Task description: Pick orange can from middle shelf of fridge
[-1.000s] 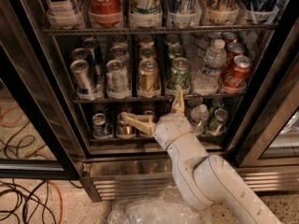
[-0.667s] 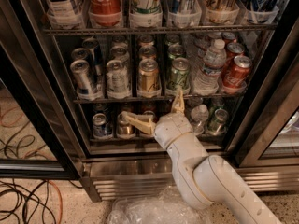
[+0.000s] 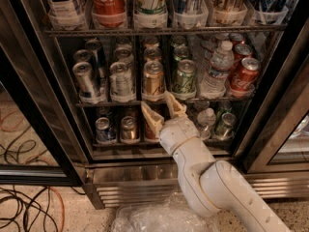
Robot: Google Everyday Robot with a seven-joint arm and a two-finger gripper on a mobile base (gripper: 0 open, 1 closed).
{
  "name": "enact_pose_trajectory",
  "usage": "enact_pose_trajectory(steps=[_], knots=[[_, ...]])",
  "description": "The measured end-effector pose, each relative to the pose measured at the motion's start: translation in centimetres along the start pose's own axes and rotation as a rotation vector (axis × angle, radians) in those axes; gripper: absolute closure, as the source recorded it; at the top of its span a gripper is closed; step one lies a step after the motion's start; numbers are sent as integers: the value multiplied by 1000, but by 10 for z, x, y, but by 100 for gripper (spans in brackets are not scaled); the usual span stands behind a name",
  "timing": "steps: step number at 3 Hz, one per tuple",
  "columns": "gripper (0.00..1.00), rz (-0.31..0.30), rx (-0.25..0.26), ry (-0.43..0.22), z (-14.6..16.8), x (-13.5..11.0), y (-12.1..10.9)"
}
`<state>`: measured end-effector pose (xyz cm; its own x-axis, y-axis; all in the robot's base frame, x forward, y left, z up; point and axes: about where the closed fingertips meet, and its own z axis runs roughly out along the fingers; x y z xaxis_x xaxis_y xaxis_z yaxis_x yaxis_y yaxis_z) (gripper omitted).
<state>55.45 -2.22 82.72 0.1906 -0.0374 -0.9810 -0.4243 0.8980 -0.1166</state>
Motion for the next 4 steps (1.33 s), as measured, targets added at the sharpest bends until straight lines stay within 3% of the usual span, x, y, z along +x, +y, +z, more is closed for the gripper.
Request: enact_pose_trajectory(steps=[4], knots=[[32, 7, 12, 2, 13, 3, -6]])
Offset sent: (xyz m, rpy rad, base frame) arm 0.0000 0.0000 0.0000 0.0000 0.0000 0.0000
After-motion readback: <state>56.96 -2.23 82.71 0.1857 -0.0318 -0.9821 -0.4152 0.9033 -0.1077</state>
